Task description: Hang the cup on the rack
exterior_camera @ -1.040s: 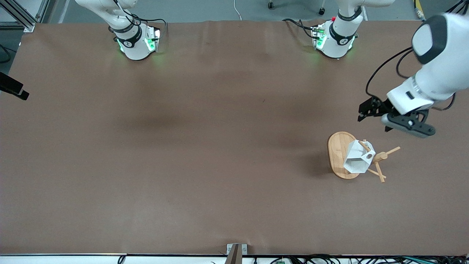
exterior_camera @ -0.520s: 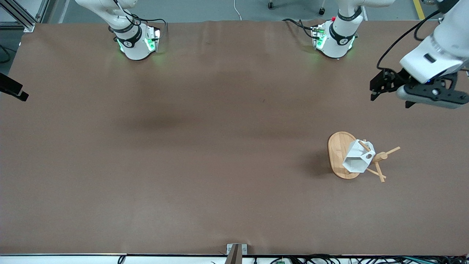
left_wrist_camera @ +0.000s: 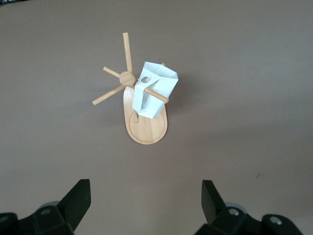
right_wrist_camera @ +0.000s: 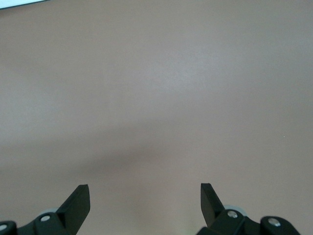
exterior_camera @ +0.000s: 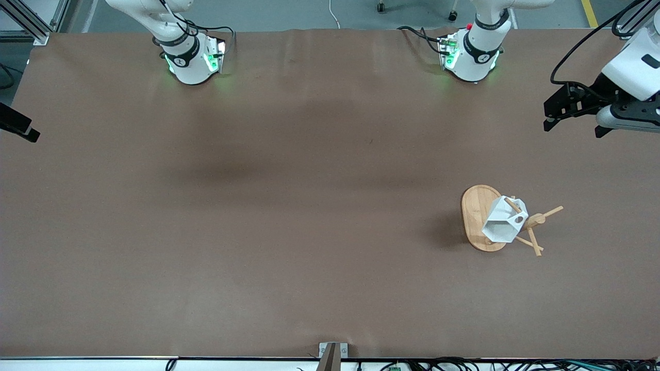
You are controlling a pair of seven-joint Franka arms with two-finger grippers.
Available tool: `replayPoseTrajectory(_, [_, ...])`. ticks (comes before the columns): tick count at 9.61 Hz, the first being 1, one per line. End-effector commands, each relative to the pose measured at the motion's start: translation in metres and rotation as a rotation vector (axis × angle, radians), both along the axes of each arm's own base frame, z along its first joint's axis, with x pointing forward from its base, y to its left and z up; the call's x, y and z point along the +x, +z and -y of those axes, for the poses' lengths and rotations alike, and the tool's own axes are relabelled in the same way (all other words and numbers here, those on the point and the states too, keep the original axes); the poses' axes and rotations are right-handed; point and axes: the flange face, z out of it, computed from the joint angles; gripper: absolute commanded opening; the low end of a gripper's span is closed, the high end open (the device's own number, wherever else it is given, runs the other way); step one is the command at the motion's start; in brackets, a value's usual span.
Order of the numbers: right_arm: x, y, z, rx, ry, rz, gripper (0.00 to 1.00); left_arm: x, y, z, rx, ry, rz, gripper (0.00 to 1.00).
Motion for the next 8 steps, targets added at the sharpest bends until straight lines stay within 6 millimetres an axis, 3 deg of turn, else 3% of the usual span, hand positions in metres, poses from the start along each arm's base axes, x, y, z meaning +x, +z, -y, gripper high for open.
replayPoseTrajectory(1, [-0.002,0.001,0.000,0.013,0.007,0.007,1.00,-0.006,-0.015,-0.001,0.005,0.051,-0.040,1.00])
replayPoseTrajectory(5, [-0.002,-0.001,0.003,0.015,0.000,0.001,1.00,-0.017,-0.024,0.022,0.011,0.028,-0.024,1.00])
replayPoseTrajectory(8, [-0.003,-0.001,0.002,0.015,0.001,-0.007,1.00,-0.018,-0.023,0.024,0.011,0.003,-0.023,1.00])
